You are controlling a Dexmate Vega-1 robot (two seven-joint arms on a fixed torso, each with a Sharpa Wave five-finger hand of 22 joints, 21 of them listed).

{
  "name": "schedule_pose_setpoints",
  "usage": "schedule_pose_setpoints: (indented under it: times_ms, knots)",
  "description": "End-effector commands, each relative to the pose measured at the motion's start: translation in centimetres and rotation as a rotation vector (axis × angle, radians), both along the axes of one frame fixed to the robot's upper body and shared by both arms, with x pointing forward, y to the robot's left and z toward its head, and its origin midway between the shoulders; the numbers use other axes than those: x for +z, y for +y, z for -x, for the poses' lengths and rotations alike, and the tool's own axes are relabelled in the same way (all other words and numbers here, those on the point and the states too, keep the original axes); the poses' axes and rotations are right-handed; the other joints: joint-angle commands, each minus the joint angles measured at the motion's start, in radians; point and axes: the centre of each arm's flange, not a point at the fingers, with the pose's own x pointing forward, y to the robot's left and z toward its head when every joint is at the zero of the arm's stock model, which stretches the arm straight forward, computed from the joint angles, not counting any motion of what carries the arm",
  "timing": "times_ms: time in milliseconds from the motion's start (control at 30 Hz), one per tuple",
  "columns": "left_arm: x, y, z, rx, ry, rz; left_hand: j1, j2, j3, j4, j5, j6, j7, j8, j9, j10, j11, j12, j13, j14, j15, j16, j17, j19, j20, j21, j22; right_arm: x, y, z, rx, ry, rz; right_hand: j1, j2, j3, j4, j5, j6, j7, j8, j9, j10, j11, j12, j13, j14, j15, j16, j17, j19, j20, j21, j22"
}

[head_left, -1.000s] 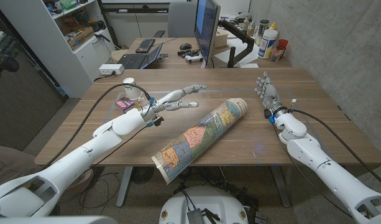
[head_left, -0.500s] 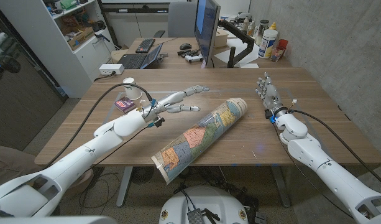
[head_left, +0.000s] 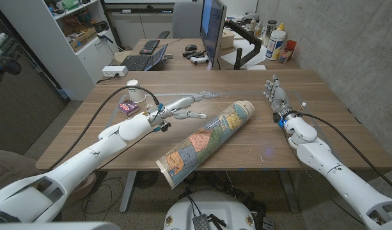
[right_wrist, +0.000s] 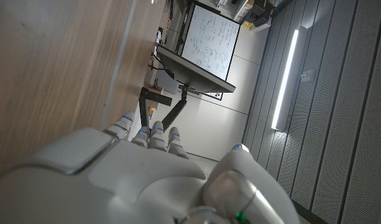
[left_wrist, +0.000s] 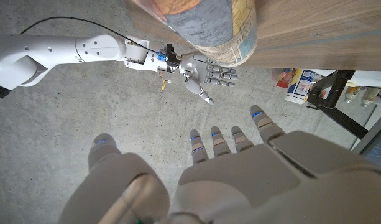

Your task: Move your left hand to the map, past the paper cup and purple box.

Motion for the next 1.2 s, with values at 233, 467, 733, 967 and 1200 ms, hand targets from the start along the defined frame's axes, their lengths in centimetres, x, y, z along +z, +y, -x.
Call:
schedule_pose_setpoints:
  times_ms: [233,467,733,967,1200]
  knots:
    - [-0.9,0.2,0.3,-0.017,-0.084,-0.059,0.015,0.001,-0.011,-0.006,0.011,-0.013,-0.006,-0.002,0.002,0.000,-0.007,0.000,0.005,0.001,-0.011,-0.002,0.003,0.010,-0.001,0.006,0.002,-0.2,-0.1,0.1,-0.007,0.011,0.011,0.007,0.006,-0.001,-0.004,0.006,0.007,0.002,0.007,0.002,0.003,0.004,0.001,0.002,-0.007,0.000,0.004,0.004,-0.007,-0.002,-0.003,0.004]
    - [-1.4,0.3,0.2,-0.020,-0.093,-0.067,0.018,0.002,-0.013,-0.005,0.013,-0.016,-0.006,-0.002,0.002,-0.001,-0.006,0.000,0.005,0.001,-0.013,-0.002,0.003,0.010,-0.003,0.006,0.002,-0.6,-0.1,-0.1,-0.007,0.016,0.000,0.007,0.006,-0.002,-0.004,0.006,0.007,0.002,0.007,0.002,0.002,0.004,0.001,0.002,-0.007,0.001,0.004,0.004,-0.007,-0.001,-0.003,0.004]
    - [-1.4,0.4,0.1,-0.026,-0.114,-0.075,0.020,0.002,-0.015,-0.005,0.017,-0.017,-0.006,-0.003,0.002,-0.001,-0.007,-0.001,0.005,0.001,-0.014,-0.003,0.003,0.013,-0.008,0.006,0.002,-0.6,0.0,-0.3,-0.007,0.016,0.001,0.007,0.007,-0.002,-0.004,0.006,0.008,0.002,0.007,0.002,0.002,0.005,0.001,0.002,-0.007,0.000,0.004,0.004,-0.007,-0.001,-0.003,0.004]
    - [-1.6,0.5,0.1,-0.035,-0.131,-0.087,0.023,0.002,-0.018,-0.005,0.020,-0.028,-0.005,-0.006,0.003,0.000,-0.006,-0.001,0.005,0.003,-0.016,-0.003,0.004,0.014,-0.009,0.006,0.002,-0.6,0.2,-0.4,-0.008,0.018,-0.003,0.006,0.007,-0.002,-0.004,0.006,0.009,0.003,0.008,0.002,0.001,0.004,0.001,0.002,-0.008,0.001,0.004,0.004,-0.008,-0.001,-0.003,0.004]
    - [-1.6,0.5,0.0,-0.043,-0.155,-0.113,0.024,0.002,-0.020,-0.004,0.023,-0.030,-0.006,-0.006,0.003,0.000,-0.006,-0.001,0.005,0.005,-0.020,-0.002,0.004,0.018,-0.011,0.007,0.002,-0.5,0.2,-0.4,-0.008,0.016,-0.007,0.006,0.007,-0.002,-0.004,0.006,0.010,0.002,0.008,0.002,0.001,0.004,0.000,0.002,-0.009,-0.001,0.004,0.004,-0.008,-0.001,-0.003,0.004]
